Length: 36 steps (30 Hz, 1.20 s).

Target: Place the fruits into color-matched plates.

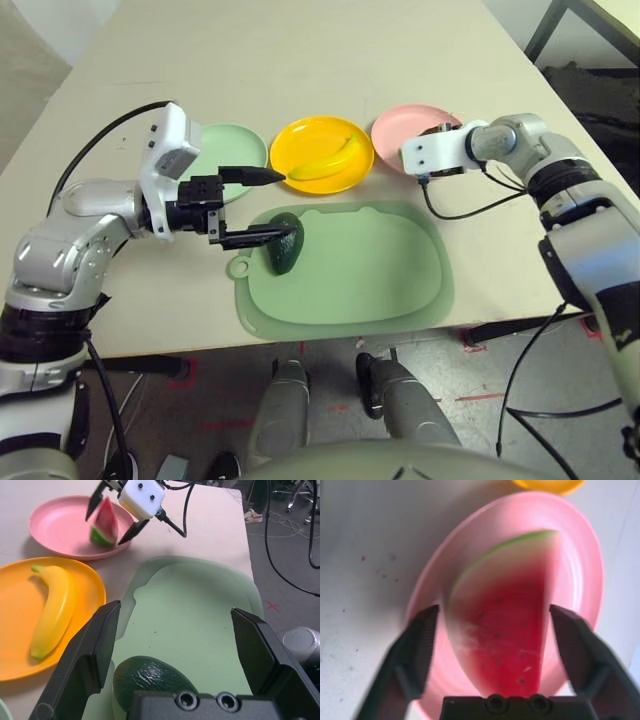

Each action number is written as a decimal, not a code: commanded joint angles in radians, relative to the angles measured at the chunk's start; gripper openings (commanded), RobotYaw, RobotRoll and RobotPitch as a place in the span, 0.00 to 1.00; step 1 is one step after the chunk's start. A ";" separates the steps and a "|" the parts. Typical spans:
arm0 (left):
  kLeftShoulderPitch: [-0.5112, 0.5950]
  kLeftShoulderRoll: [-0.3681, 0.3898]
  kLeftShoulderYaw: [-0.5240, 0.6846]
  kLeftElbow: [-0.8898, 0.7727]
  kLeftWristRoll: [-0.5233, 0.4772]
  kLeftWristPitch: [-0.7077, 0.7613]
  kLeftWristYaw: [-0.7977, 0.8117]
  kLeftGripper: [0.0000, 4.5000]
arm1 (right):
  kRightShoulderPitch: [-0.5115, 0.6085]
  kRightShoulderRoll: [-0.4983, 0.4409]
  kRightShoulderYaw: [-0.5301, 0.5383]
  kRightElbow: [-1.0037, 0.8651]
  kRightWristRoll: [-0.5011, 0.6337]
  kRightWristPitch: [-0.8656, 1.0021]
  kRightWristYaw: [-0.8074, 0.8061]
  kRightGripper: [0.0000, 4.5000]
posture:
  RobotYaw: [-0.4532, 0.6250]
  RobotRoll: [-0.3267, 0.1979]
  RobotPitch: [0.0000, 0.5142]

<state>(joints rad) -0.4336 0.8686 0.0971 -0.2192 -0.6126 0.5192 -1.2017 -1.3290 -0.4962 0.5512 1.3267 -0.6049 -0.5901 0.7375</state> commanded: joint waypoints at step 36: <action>-0.628 0.021 -0.492 0.884 0.459 -1.228 -0.413 1.00 | 1.128 0.142 -0.492 -1.403 0.892 0.615 0.324 0.99 | 0.39 0.62 0.42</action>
<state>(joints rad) -1.0409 0.8995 -0.3510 0.6359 -0.1593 -0.6588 -1.6032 -0.2283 -0.3623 0.0376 -0.1235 0.3279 0.1440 1.0538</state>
